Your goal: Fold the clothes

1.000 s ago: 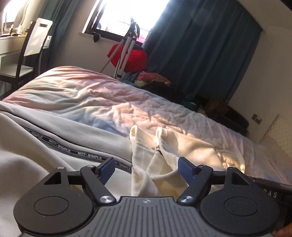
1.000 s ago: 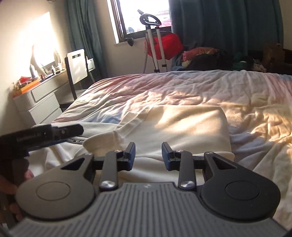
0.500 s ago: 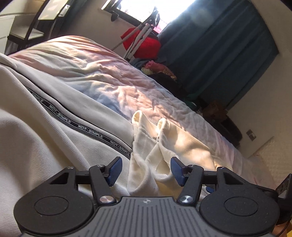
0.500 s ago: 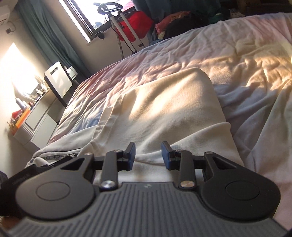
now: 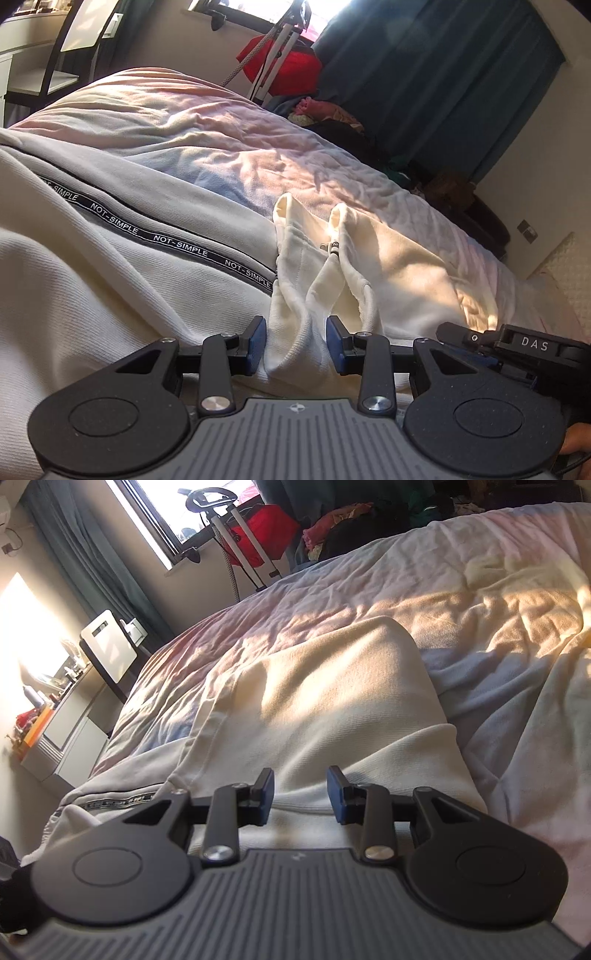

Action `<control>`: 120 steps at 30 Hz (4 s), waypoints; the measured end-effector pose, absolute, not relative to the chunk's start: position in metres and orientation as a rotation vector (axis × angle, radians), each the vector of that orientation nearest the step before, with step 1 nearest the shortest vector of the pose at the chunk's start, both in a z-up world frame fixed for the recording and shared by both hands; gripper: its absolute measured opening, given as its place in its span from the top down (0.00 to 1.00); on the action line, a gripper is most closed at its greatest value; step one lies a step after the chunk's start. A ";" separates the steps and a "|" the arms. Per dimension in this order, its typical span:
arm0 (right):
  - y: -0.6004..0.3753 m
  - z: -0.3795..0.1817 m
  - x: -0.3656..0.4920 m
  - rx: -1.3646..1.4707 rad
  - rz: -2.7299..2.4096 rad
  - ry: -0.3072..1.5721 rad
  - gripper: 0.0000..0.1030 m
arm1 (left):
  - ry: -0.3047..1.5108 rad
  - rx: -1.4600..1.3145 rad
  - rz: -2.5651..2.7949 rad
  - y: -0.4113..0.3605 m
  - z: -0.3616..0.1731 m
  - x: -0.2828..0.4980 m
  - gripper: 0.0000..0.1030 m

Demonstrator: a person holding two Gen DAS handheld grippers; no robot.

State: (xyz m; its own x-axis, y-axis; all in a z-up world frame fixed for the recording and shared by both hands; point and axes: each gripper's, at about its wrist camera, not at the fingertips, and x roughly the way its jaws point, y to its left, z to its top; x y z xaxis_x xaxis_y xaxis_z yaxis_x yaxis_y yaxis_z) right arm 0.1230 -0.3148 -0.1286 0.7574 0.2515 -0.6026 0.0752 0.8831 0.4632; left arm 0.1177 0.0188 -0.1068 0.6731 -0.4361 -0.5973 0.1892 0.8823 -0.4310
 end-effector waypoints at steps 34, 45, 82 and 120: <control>-0.305 -0.103 0.120 0.395 0.167 0.655 0.64 | 0.544 -0.203 -0.315 0.023 -0.048 0.060 0.37; -0.244 -0.082 0.209 0.253 0.301 0.727 0.21 | 0.514 -0.280 -0.509 0.011 -0.069 0.074 0.38; -0.162 -0.146 0.245 0.020 0.359 0.677 0.87 | 0.705 -0.253 -0.435 0.018 -0.107 0.080 0.91; -0.288 -0.060 0.000 0.192 0.107 0.417 0.03 | 0.516 -0.080 -0.256 0.027 -0.049 -0.005 0.00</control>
State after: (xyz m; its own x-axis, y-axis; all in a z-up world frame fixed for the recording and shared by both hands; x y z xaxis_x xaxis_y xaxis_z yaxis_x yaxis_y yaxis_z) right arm -0.0004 -0.2876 -0.0597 0.9090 0.1420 -0.3918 -0.0634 0.9764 0.2066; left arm -0.0053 0.0266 -0.0494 0.8385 -0.2620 -0.4778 0.2218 0.9650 -0.1399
